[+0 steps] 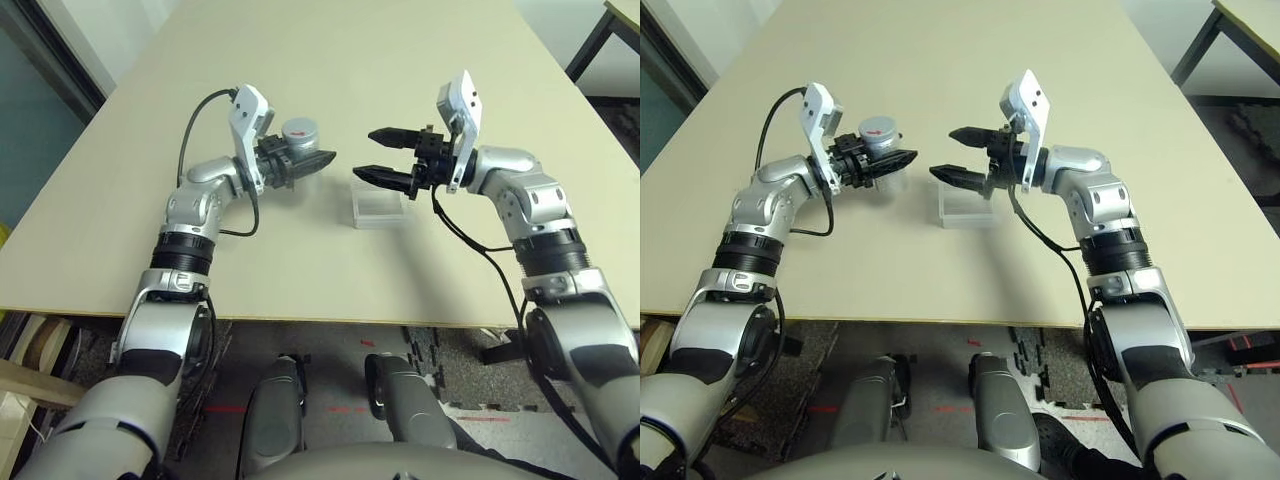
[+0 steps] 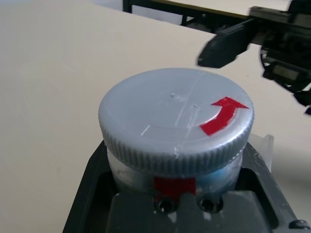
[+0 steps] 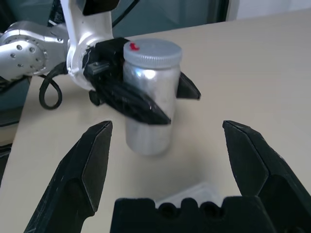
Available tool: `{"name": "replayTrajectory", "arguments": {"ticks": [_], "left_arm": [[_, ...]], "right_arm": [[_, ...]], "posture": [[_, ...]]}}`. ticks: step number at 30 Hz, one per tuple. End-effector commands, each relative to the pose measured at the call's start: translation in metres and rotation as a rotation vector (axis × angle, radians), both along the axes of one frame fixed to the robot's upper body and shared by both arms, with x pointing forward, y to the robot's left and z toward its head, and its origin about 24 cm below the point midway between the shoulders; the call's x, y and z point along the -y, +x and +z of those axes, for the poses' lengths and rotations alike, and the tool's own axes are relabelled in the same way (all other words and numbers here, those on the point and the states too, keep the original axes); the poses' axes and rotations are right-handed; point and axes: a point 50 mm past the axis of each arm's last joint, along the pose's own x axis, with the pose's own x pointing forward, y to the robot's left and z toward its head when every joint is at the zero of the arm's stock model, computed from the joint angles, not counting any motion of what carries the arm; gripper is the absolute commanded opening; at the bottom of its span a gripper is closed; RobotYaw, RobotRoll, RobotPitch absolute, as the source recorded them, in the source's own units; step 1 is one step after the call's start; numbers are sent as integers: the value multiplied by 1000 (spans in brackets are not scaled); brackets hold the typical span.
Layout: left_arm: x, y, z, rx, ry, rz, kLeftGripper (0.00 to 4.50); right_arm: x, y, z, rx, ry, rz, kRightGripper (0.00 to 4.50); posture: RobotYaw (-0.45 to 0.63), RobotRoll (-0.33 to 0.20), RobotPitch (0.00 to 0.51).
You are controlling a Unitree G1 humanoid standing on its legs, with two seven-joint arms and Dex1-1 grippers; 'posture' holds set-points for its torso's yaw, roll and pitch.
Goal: Pour the medicine from the bottle into the box.
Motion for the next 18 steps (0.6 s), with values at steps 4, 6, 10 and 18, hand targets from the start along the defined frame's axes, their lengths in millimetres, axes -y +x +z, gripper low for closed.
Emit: {"name": "replayTrajectory", "arguments": {"ticks": [4,6,10,18], "left_arm": [[12,1,0,15,34,-60,2629],[15,0,-1,19,40,-71,2629],[18,0,-2,35,51,-86,2629],[19,1,-3,40,57,-89,2629]], "right_arm": [[-12,6,3,-2,-16,29,4500],[-16,8,5,-2,-12,31,4500],[-25,10,9,1,7,49,4500],[-36,11,12,1,23,79,4500]], "posture": [[-142,0,144],[-145,0,142],[-147,0,142],[-146,0,137]]}}
